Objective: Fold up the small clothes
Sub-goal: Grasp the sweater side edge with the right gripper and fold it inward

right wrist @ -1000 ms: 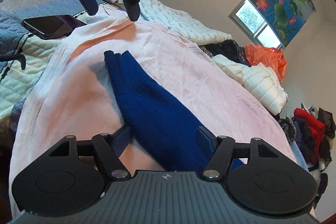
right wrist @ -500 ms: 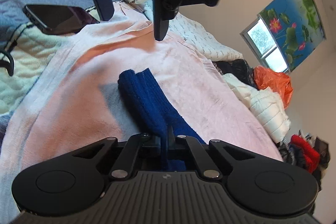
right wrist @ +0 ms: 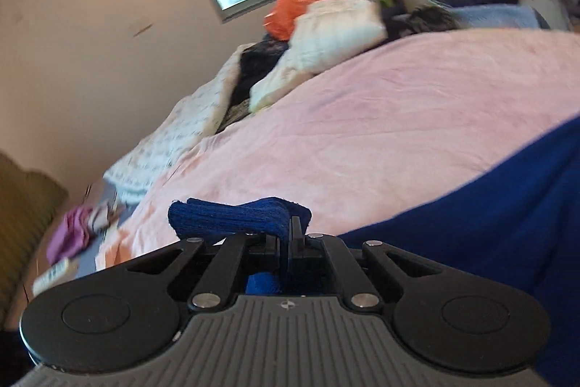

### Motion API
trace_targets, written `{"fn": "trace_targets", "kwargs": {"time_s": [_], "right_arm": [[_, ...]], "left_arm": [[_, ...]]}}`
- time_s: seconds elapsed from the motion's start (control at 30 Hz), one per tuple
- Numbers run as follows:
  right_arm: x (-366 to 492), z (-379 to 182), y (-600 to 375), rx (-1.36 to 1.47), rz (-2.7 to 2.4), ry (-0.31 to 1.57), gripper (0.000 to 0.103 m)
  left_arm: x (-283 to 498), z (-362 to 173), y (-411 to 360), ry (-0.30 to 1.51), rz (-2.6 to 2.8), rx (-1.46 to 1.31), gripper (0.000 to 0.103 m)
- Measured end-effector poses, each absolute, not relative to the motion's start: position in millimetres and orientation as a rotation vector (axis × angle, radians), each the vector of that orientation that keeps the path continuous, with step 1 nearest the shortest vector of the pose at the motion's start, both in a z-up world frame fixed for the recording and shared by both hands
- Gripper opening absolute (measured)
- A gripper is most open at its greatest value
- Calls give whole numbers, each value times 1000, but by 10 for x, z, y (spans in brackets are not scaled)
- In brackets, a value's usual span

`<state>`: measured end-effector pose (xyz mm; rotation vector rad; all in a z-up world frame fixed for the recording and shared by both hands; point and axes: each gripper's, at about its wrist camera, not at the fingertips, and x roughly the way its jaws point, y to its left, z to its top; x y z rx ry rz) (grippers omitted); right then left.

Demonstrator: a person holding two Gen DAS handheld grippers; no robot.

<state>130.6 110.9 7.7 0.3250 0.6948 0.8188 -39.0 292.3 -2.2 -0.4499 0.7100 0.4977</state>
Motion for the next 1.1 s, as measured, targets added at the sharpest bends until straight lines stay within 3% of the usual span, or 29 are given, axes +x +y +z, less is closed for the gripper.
{"fn": "trace_targets", "kwargs": {"time_s": [0.23,0.37,0.57,0.67,0.77,0.9,1.1], "right_arm": [[1327,-280,104,516,650,725,6],[1320,-496,-169,542,571,753,6],[1207,-462,-67,261,493,686,18],[1130,-387,51,107,464,620,31],[1149,-346,136,43,473,594,34],[1199,-322,268,-60,506,579,50],[1048,-430,560,-489,372,485,53]], "left_arm": [[33,-129,2057,787,284,-265,55],[139,-208,1693,815,231,-163,65],[182,-285,1573,850,229,-122,66],[180,-290,1601,852,240,-125,66],[196,-303,1605,858,245,-127,66],[211,-311,1592,865,246,-111,66],[213,-313,1593,868,248,-107,66]]}}
